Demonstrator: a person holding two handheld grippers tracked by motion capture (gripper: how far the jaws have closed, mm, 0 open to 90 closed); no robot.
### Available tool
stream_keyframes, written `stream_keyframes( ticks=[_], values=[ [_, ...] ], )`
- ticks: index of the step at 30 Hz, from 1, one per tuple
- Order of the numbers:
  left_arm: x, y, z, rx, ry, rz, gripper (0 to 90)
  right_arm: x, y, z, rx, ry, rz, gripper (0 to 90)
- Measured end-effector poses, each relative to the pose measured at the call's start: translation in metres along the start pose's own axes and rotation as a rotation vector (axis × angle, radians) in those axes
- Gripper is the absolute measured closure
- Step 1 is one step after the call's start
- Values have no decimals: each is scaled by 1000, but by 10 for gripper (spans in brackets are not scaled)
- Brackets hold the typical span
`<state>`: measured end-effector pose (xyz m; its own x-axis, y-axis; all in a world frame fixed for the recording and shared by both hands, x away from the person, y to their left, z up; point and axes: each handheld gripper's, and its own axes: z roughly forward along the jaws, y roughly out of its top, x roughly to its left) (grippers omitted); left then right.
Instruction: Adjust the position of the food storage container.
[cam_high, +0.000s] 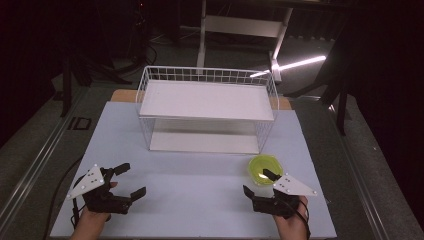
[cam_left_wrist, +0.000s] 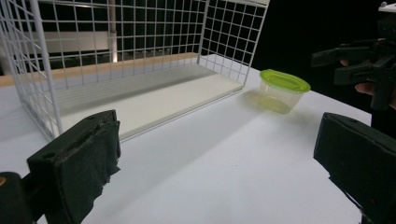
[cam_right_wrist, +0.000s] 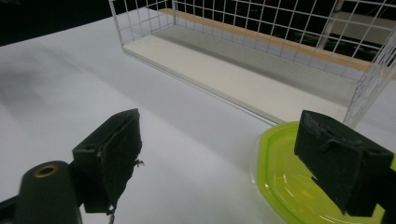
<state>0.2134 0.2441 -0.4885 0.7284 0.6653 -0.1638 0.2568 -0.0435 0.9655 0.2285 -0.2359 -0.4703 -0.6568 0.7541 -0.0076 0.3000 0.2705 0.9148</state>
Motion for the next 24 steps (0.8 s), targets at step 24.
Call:
stream_keyframes(
  ticks=[24],
  values=[
    [-3, -1, 6, 43, -6, 18, 15, 24, 24, 6, 12, 119, -64, 143]
  ],
)
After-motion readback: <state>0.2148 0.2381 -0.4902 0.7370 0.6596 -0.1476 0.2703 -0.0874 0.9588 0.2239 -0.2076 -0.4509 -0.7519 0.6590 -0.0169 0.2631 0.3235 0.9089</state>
